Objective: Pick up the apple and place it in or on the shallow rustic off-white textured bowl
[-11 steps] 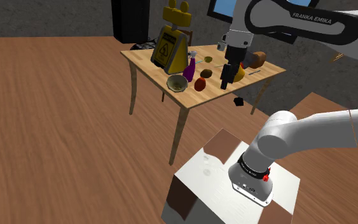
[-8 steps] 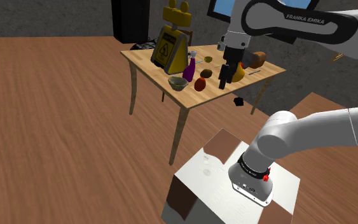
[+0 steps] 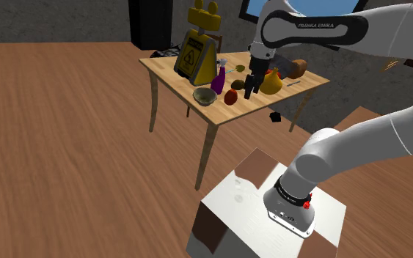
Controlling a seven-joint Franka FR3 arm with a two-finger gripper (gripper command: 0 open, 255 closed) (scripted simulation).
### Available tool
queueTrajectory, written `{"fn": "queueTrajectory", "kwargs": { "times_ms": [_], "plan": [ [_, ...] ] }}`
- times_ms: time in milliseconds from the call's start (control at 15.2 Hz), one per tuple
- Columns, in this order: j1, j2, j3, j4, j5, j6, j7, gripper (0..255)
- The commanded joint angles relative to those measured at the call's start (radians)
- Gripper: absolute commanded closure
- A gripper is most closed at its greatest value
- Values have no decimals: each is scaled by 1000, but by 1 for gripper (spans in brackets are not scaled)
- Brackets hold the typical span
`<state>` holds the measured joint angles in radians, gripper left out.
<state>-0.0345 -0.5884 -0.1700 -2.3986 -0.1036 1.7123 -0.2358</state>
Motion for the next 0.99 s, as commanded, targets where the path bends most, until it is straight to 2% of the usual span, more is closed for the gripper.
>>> {"fn": "queueTrajectory", "kwargs": {
  "times_ms": [0,462,924],
  "plan": [
    [-5,67,-22,20,-8,59,-16,0],
    [-26,295,-106,131,-12,215,-97,0],
    [-49,541,-175,298,45,325,-194,0]
  ]
}}
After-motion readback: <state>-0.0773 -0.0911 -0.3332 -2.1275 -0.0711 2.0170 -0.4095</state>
